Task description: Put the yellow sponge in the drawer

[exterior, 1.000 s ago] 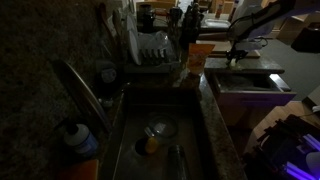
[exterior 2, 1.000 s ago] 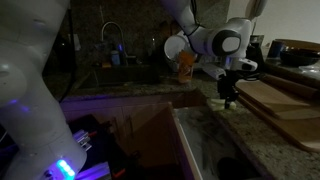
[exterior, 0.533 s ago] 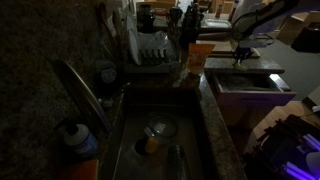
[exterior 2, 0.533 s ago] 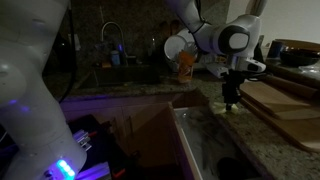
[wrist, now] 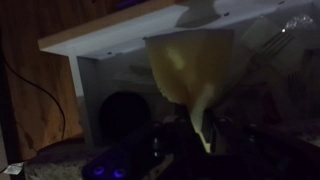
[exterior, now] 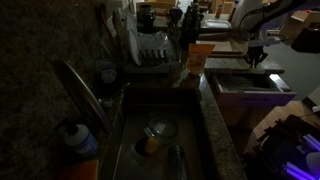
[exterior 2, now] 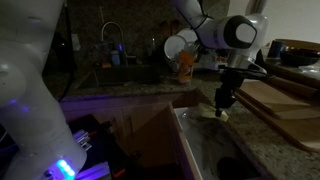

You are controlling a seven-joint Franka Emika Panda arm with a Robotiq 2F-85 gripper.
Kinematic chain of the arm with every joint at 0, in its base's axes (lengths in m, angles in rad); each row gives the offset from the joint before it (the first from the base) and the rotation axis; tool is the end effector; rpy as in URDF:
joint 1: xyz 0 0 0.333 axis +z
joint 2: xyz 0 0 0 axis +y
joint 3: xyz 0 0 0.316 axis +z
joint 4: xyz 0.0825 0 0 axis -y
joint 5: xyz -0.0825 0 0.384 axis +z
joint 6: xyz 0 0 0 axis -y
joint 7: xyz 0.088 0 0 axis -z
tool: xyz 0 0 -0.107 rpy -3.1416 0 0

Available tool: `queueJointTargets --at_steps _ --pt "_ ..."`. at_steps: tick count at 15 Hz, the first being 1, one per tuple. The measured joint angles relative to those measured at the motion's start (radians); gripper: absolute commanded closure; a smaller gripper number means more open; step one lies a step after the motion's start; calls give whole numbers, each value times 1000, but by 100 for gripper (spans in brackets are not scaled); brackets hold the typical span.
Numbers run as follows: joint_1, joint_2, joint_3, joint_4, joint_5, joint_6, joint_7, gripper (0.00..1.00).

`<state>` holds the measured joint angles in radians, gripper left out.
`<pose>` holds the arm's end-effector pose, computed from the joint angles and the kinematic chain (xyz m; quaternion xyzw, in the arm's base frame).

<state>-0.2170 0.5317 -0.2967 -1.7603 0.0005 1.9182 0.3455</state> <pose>0.5449 -0.2934 0.2530 0.8950 -0.4035 -0.1802 0.0614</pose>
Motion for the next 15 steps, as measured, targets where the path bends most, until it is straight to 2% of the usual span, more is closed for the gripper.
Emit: queueJointTargets --at_steps 4,6,7,8,10,15 --pt "17 -47 2 -47 -37 -114 0 96" --pt "28 -69 7 -81 -56 -116 -7 96" --pt "33 -80 10 -101 -66 -104 -17 58" --pt "37 -90 12 -122 -77 -84 -27 57" --pt "41 -111 16 -169 -100 -13 -41 46" --pt "40 -148 17 -261 -110 132 -76 9"
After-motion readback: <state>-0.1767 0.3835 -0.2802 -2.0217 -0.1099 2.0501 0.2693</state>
